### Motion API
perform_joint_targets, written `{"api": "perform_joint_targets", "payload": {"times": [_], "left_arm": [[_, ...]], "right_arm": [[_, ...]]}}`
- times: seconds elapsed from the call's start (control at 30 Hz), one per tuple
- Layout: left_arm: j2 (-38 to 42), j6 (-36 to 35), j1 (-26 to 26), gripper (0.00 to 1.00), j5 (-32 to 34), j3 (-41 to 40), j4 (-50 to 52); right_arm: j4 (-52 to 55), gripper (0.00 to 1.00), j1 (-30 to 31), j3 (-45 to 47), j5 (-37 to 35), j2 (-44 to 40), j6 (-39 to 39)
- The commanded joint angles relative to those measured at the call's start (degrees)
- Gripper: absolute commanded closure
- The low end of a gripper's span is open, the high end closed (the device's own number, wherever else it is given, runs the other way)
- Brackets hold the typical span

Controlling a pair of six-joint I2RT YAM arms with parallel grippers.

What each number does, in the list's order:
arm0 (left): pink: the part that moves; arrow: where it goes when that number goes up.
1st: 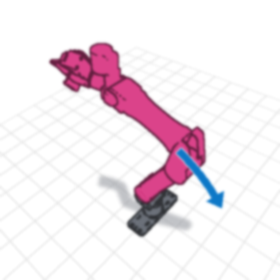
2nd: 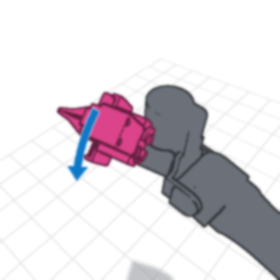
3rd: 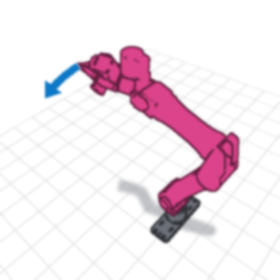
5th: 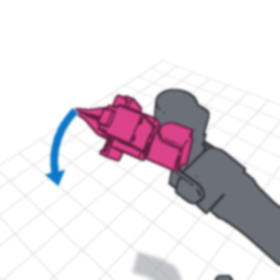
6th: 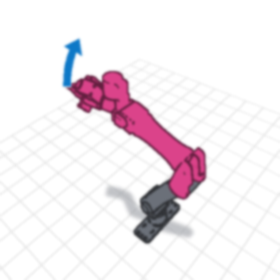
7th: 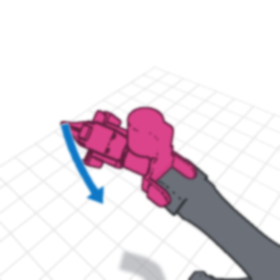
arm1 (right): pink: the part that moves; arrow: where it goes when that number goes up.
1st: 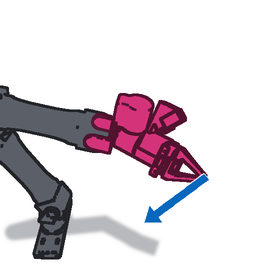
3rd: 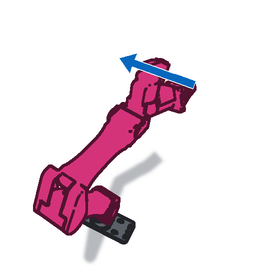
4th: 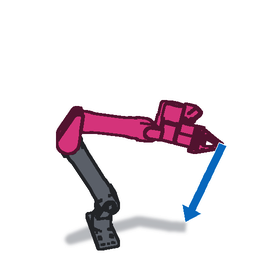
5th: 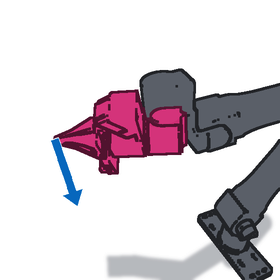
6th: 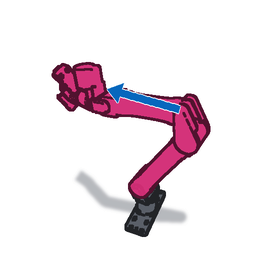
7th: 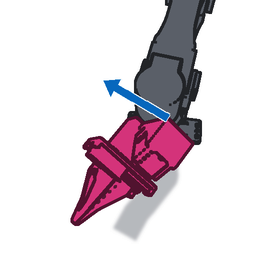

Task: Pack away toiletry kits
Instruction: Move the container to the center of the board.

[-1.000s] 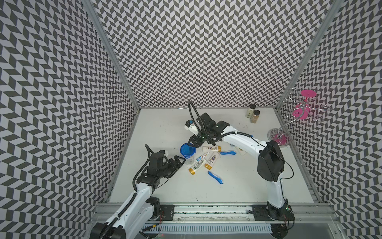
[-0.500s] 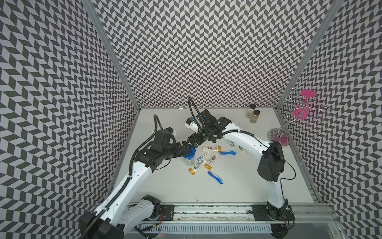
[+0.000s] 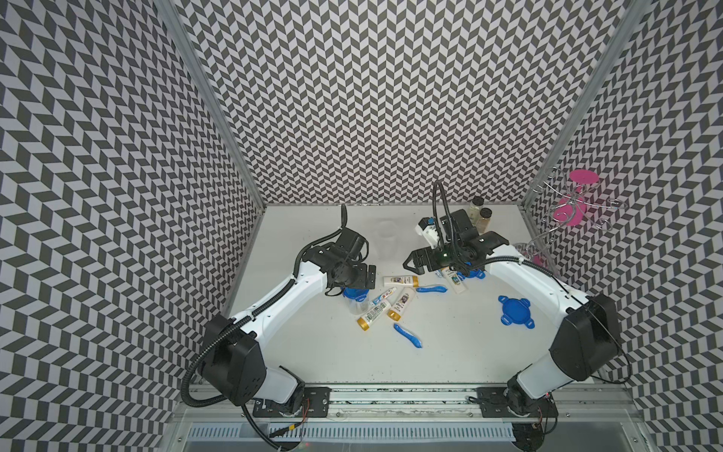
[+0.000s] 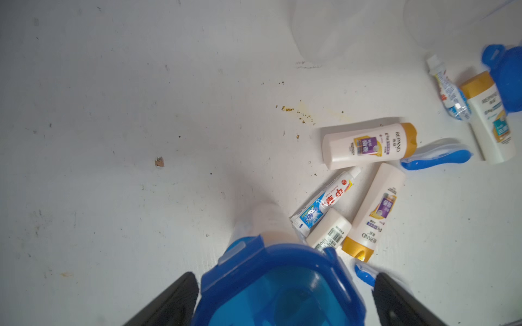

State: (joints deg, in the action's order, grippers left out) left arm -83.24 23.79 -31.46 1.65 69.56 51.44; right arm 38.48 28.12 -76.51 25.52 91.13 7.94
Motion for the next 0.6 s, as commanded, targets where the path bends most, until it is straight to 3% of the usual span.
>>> {"api": "perform_joint_targets", "payload": {"times": [0.0,0.47,0.57], "left_arm": [[-0.2,-4.0,-0.9,0.00,2.7,1.8,4.3],[-0.7,-4.5,-3.7,0.00,4.2,-2.8,3.8],[-1.7,-3.9,-3.7,0.08,6.4,-2.4,4.1]], "right_arm": [[-4.1,0.05,-0.3,0.5,1.3,-0.5,0.7],[-5.3,0.04,-1.0,0.5,2.5,1.6,0.6],[-5.3,0.04,-1.3,0.2,2.2,1.5,0.6]]}}
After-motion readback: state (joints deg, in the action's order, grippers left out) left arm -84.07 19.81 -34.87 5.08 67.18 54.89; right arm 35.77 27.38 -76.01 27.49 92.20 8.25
